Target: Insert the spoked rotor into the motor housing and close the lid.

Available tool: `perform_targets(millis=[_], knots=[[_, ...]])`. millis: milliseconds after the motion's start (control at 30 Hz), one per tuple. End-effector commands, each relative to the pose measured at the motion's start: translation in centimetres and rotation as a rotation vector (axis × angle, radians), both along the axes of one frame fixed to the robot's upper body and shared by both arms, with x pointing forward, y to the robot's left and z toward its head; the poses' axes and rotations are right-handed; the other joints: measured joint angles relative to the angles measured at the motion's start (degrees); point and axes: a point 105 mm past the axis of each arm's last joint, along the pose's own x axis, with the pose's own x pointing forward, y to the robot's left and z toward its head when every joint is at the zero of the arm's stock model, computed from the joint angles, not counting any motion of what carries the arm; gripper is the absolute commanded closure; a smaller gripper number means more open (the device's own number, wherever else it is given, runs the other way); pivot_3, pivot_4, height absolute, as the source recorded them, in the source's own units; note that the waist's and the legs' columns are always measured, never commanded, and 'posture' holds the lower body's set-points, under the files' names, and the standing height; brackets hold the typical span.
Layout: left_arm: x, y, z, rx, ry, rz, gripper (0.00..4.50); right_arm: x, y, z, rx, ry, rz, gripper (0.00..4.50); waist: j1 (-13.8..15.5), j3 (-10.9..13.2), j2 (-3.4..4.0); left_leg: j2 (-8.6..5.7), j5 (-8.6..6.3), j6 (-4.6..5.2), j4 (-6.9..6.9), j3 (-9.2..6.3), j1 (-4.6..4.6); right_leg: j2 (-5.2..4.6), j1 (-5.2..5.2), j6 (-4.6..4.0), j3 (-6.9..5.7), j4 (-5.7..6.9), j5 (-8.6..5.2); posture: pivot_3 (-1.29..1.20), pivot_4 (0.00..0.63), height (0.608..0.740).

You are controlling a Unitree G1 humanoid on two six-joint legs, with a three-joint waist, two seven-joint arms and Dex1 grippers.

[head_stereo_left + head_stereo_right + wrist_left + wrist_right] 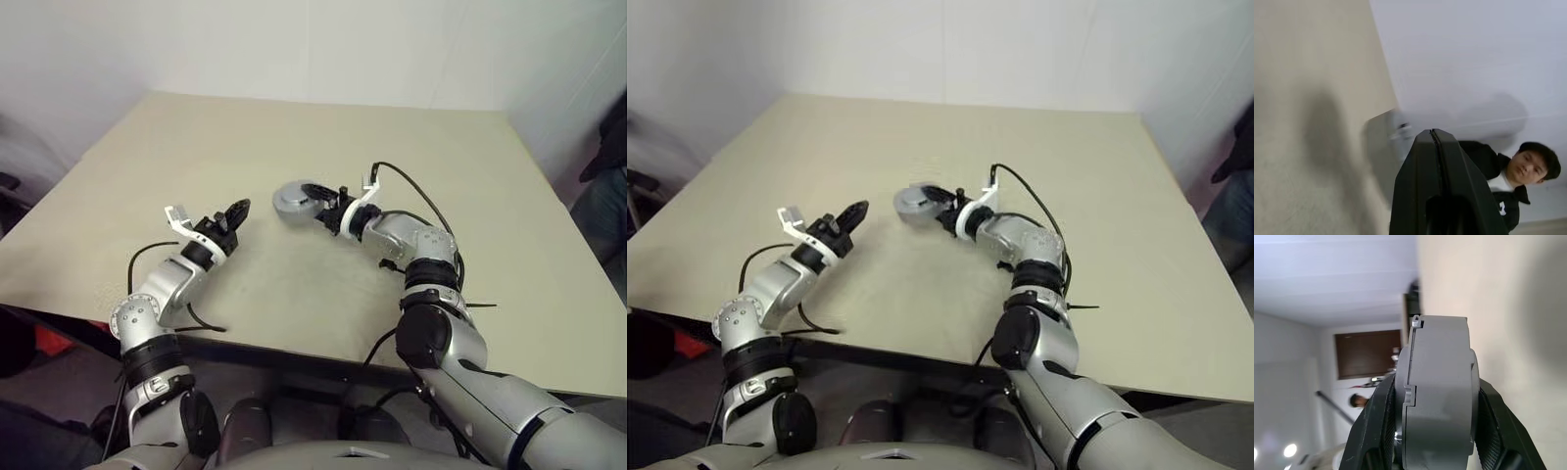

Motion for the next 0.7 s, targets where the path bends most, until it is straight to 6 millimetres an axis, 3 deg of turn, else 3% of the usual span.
perform_targets(millis=[33,67,167,367,500,700], knots=[[0.0,0.3,1.7,-0.043,-0.062,0.016,4.50,-0.2,0.3,4.4,0.093,-0.127,0.024,2.38,0.09,0.00,0.00,0.00,0.00,0.00,0.01,0.00,0.02,0.00,0.04,0.02,0.00,-0.01,0.01,0.00,0.000,0.740],[0.0,0.2,1.7,-0.039,-0.065,0.015,4.50,-0.4,0.4,4.6,0.095,-0.133,0.031,2.38,0.08,0.00,0.00,-0.01,0.00,0.00,0.02,0.00,0.01,0.00,0.04,0.03,0.00,-0.01,0.02,0.00,0.000,0.740],[-0.2,-0.4,1.8,-0.033,-0.071,-0.004,3.88,-0.6,0.3,4.6,0.089,-0.135,0.033,2.39,0.12,0.00,0.00,-0.01,0.00,0.00,0.04,-0.01,0.00,0.00,0.05,0.06,0.00,-0.01,0.03,0.00,0.000,0.740],[-0.5,-1.2,2.0,-0.044,-0.080,-0.048,1.90,-0.6,0.1,4.6,0.081,-0.136,0.026,2.39,0.09,0.00,0.00,-0.01,0.00,0.00,0.07,-0.01,0.00,0.00,0.05,0.11,0.00,0.00,0.06,0.00,0.000,0.740],[-0.7,-1.9,2.0,-0.141,-0.043,-0.104,0.59,-0.7,0.1,4.7,0.080,-0.141,0.032,2.39,0.08,0.00,0.00,-0.01,0.00,0.00,0.10,-0.01,-0.01,0.00,0.05,0.13,0.00,0.02,0.07,0.00,0.000,0.740],[-0.7,-2.9,2.9,-0.256,-0.049,-0.198,0.59,-1.8,0.7,5.0,0.068,-0.184,0.101,2.39,0.22,0.00,-0.01,-0.03,0.00,0.00,0.14,-0.02,-0.03,0.00,0.06,0.15,0.00,0.04,0.08,0.00,0.000,0.740]])
